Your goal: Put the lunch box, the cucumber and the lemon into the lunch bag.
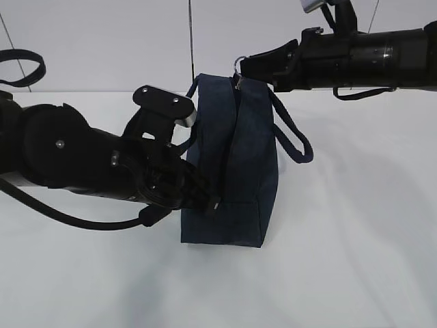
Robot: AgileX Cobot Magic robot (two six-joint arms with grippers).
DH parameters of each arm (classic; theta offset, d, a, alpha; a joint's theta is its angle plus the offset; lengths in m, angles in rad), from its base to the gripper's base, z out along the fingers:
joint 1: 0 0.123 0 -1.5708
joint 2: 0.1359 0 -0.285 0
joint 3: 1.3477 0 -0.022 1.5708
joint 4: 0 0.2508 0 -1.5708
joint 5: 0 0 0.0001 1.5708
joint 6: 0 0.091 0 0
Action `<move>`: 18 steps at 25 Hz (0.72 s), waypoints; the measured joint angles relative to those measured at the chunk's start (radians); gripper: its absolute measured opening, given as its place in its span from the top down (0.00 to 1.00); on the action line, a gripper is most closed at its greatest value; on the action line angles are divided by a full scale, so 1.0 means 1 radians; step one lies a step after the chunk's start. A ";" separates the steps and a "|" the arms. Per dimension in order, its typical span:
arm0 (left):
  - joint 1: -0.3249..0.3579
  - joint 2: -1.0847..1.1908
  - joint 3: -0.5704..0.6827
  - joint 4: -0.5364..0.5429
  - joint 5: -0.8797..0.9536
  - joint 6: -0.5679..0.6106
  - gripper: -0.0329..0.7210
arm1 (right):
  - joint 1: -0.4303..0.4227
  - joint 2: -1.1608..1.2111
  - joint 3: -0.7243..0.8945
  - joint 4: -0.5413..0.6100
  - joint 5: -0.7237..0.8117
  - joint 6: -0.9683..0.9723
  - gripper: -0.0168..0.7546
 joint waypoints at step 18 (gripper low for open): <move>0.000 -0.002 -0.002 0.033 0.106 0.002 0.95 | 0.000 0.161 -0.195 0.015 -0.144 0.000 0.98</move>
